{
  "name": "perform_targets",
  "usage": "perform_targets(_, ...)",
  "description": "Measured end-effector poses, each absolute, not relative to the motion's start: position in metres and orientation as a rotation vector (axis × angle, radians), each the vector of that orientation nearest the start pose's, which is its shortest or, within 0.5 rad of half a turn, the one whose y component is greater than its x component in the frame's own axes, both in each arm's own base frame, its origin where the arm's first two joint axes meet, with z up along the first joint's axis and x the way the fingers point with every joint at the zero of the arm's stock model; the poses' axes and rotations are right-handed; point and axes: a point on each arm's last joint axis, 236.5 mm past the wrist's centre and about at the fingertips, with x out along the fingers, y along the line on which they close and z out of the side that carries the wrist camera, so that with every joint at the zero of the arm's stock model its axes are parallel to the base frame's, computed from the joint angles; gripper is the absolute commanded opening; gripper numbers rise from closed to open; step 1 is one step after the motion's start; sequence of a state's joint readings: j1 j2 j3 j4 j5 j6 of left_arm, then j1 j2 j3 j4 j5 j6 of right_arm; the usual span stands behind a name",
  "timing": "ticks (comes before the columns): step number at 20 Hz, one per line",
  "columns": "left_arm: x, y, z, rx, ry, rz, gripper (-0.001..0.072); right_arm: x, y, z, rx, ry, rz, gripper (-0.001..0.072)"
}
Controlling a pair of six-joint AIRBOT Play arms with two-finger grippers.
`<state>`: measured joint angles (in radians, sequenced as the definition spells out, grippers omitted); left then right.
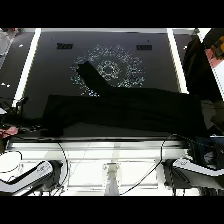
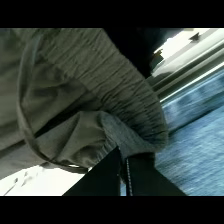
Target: Fold the clothes and pants, and hang the long-sleeved shirts on hangers.
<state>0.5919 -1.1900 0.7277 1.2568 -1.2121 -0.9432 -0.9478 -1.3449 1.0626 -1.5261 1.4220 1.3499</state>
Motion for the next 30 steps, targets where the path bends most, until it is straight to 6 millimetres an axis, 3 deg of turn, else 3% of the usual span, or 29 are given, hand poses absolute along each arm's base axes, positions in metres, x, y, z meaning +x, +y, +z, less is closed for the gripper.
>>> perform_targets(7,0.25,0.105,-0.091,-0.2,1.428,-0.077,0.0002,0.213,-0.269,-0.033,0.622,1.447,-0.536,0.0014)
perform_targets(14,0.252,0.111,-0.092,-0.2,1.422,-0.039,0.0009,0.219,-0.267,-0.037,0.657,1.463,-0.508,0.0021)
perform_targets(15,0.251,0.11,-0.092,-0.204,1.426,-0.038,0.0081,0.218,-0.266,-0.037,0.661,1.469,-0.505,0.0104)
perform_targets(17,0.249,0.112,-0.092,-0.206,1.435,-0.029,0.0585,0.217,-0.266,-0.037,0.66,1.476,-0.507,0.0556)
perform_targets(18,0.248,0.111,-0.092,-0.214,1.441,-0.025,0.062,0.216,-0.266,-0.037,0.66,1.478,-0.507,0.0666)
perform_targets(22,0.251,0.11,-0.088,-0.248,1.435,-0.007,0.062,0.222,-0.27,-0.028,0.659,1.456,-0.512,0.0674)
perform_targets(24,0.268,0.113,-0.073,-0.27,1.378,0.002,0.0612,0.236,-0.283,-0.012,0.651,1.385,-0.538,0.0673)
perform_targets(26,0.304,0.108,-0.044,-0.333,1.252,-0.011,0.0433,0.263,-0.298,0.014,0.663,1.253,-0.561,0.0673)
perform_targets(28,0.35,0.092,-0.005,-0.418,1.084,-0.058,0.0431,0.3,-0.305,0.044,0.708,1.086,-0.545,0.0672)
perform_targets(30,0.387,0.063,0.029,-0.478,0.966,-0.142,0.0431,0.333,-0.303,0.068,0.76,0.953,-0.503,0.0669)
